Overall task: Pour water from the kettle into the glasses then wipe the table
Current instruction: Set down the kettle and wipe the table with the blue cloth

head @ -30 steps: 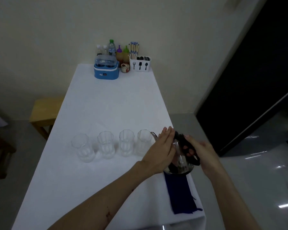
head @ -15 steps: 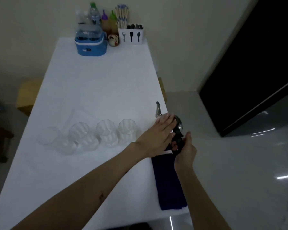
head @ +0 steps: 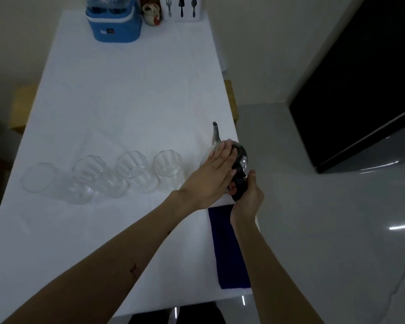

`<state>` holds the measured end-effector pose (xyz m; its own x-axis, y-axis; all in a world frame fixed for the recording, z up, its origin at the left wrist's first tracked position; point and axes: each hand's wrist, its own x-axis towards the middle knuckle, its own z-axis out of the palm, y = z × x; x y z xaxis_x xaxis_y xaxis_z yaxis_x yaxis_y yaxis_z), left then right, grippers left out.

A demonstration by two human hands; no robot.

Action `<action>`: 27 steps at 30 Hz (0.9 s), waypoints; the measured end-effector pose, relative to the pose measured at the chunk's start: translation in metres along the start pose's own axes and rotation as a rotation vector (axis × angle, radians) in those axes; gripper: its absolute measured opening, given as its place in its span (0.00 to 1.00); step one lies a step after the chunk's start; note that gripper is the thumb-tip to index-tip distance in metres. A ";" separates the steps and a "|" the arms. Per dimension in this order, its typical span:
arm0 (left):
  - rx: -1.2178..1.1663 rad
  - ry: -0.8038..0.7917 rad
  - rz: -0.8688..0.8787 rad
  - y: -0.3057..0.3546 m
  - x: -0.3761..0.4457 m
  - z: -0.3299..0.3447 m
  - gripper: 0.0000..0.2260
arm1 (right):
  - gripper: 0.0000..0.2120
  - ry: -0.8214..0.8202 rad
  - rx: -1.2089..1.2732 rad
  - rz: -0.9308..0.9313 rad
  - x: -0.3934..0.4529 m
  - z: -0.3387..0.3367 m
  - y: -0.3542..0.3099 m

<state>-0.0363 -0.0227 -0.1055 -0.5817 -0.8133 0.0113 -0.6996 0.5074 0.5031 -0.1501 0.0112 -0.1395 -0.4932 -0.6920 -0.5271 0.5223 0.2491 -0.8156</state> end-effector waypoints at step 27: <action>-0.026 0.197 -0.450 -0.042 -0.281 0.111 0.22 | 0.23 -0.131 -1.431 -0.915 -0.077 -0.070 0.130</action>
<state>0.1105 0.2166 -0.2261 -0.1334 -0.9898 -0.0501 -0.8513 0.0885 0.5171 -0.0923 0.1441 -0.2216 -0.1603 -0.9734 0.1635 -0.9111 0.0822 -0.4038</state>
